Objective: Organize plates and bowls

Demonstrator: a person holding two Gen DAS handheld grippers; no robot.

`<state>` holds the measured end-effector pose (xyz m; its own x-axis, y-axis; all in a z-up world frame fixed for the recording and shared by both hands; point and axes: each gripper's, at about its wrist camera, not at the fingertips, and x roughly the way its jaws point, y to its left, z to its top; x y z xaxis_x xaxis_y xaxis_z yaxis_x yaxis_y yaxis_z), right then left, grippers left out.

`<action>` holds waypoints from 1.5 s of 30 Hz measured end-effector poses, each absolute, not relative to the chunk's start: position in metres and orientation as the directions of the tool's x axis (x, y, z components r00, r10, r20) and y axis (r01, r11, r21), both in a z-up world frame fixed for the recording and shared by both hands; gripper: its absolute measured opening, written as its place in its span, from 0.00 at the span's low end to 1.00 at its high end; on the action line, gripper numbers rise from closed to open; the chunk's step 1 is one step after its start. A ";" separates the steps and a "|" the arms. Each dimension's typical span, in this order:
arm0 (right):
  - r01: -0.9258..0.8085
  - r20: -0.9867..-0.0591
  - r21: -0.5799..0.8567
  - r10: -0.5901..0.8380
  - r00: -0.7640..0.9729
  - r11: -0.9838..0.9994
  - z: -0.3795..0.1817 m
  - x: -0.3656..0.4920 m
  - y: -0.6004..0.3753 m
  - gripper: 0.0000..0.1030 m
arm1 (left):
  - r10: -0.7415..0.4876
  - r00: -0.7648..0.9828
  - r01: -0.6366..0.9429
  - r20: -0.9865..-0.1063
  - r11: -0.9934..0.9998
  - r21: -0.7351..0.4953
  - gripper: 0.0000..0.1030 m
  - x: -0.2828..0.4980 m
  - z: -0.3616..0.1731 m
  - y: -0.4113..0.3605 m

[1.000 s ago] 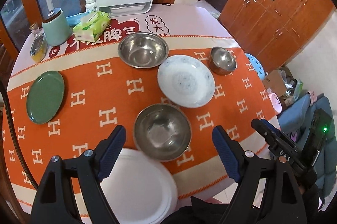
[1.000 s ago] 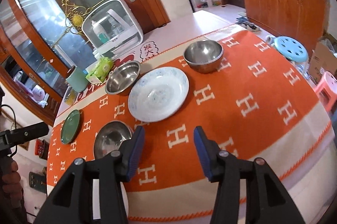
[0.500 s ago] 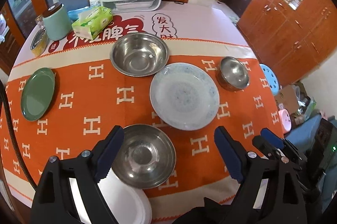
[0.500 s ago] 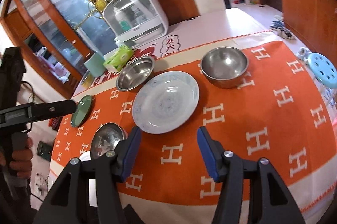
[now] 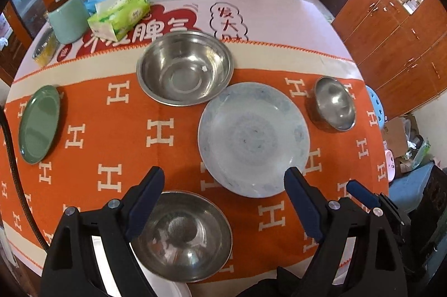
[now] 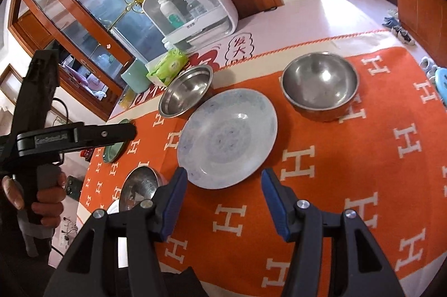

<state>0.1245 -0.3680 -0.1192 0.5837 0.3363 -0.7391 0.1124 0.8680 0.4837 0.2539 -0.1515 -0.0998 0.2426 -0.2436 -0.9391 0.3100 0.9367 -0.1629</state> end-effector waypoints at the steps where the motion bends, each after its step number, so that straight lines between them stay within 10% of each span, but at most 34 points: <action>1: 0.115 -0.741 0.488 0.341 0.578 0.865 -0.122 0.126 -0.368 0.54 | -0.239 0.236 0.307 -0.942 0.938 -0.161 0.84 0.256 -0.103 -0.152; 25: 0.234 -0.793 0.556 0.423 0.439 0.798 -0.197 0.173 -0.383 0.39 | -0.197 0.022 0.209 -0.980 0.960 -0.188 0.79 0.317 -0.218 -0.164; 45: 0.251 -0.763 0.614 0.481 0.432 0.749 -0.226 0.192 -0.388 0.19 | -0.198 0.027 0.234 -0.980 0.954 -0.186 0.33 0.334 -0.236 -0.170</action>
